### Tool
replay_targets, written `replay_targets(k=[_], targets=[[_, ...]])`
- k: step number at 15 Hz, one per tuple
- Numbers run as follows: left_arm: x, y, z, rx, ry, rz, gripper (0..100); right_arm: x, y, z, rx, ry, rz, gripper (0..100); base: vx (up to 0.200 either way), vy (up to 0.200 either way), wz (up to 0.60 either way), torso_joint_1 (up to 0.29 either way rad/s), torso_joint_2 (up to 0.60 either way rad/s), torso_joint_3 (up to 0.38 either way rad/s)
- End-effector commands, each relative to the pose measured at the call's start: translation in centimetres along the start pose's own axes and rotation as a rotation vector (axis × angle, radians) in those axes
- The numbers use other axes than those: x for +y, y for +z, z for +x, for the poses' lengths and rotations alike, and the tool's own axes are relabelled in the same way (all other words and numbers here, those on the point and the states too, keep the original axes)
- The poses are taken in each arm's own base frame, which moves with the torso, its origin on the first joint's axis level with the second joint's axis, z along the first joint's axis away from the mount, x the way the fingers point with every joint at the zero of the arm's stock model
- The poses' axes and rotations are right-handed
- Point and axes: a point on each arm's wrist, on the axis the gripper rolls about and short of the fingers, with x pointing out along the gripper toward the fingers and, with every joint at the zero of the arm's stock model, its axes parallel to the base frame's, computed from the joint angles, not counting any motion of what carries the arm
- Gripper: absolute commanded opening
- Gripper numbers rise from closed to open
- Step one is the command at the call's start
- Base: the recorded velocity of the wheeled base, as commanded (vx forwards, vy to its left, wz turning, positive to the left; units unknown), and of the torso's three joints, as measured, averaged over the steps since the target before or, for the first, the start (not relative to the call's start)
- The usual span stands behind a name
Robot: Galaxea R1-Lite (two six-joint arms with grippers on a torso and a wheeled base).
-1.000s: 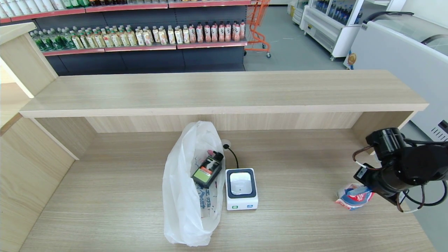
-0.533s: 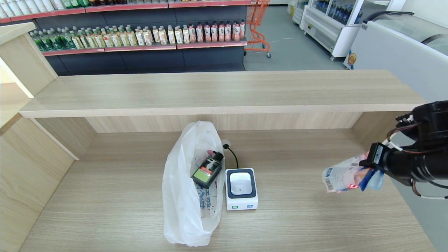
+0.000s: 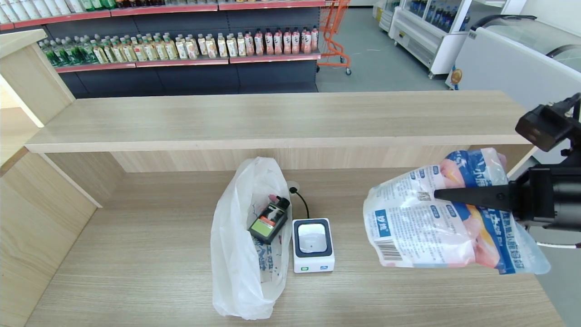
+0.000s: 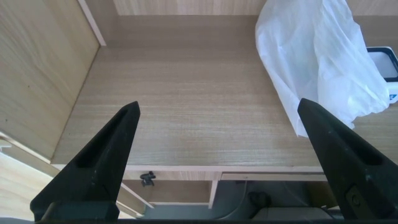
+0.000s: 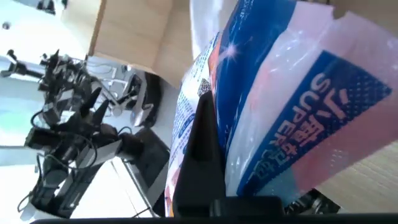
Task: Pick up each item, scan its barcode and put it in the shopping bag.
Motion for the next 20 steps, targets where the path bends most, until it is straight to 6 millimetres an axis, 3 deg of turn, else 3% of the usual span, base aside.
replay_targets(k=[1,6,12,20], targets=[[0.0,0.0,0.0,0.0,0.001,0.0,100,1.6,-0.6,1.5,0.045,0.129,-0.059,0,0.0,0.0,0.0,0.0,0.0,0.0],[0.0,0.0,0.0,0.0,0.001,0.0,100,1.0,-1.8,5.1,0.081,0.235,-0.192,0,0.0,0.0,0.0,0.0,0.0,0.0],[0.0,0.0,0.0,0.0,0.001,0.0,100,0.6,-2.6,5.5,0.145,0.295,-0.072,0,0.0,0.0,0.0,0.0,0.0,0.0],[0.0,0.0,0.0,0.0,0.001,0.0,100,-0.3,-3.6,7.7,0.209,0.304,-0.041,0,0.0,0.0,0.0,0.0,0.0,0.0]])
